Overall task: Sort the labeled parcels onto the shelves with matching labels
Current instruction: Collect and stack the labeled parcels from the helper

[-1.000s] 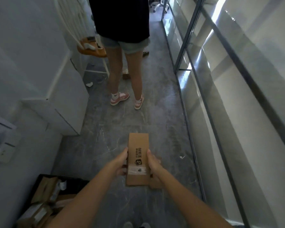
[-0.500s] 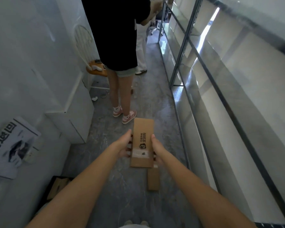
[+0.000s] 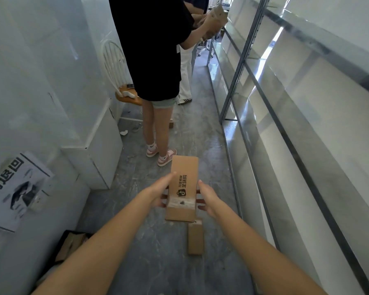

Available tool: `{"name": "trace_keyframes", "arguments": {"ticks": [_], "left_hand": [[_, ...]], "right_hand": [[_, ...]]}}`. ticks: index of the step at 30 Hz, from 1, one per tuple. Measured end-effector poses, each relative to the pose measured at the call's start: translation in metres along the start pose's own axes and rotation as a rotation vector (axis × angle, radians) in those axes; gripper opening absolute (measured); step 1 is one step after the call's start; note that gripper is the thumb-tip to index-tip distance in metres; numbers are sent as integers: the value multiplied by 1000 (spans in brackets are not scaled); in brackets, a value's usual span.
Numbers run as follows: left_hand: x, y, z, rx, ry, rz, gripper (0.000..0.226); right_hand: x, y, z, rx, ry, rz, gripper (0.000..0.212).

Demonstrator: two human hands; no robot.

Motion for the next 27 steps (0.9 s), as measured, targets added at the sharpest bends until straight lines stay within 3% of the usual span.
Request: {"name": "trace_keyframes", "arguments": {"ticks": [4, 10, 14, 17, 19, 20, 22, 24, 27], "left_hand": [[6, -5, -1, 83, 74, 134, 90], [6, -1, 1, 70, 63, 74, 105], [15, -4, -3, 135, 108, 24, 90], [20, -5, -4, 158, 153, 7, 91], [23, -12, -3, 194, 182, 28, 104], [23, -17, 0, 211, 192, 32, 111], [22, -21, 1, 205, 202, 8, 114], [26, -18, -10, 183, 206, -11, 89], [30, -15, -16, 164, 229, -23, 55]], "right_hand": [[-7, -6, -3, 3, -28, -30, 42], [-16, -1, -4, -38, -40, 71, 108], [-24, 4, -8, -88, -116, 80, 86], [-24, 5, -6, -42, -126, 100, 105], [-24, 5, -4, -36, -126, 124, 116], [-25, 5, -6, -29, -130, 123, 111], [-30, 2, -16, -7, -155, 115, 83], [-30, -5, -15, 43, -158, 120, 54], [-31, -15, -16, 99, -145, 152, 45]]}}
Point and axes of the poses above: each hand's wrist, its own z-axis towards the middle knuckle, its own y-axis out of the palm, x = y × z, the point moved 9 cm from there along z, towards the middle knuckle, and after that the axes turned 4 degrees about y, right-handed, at the moved point
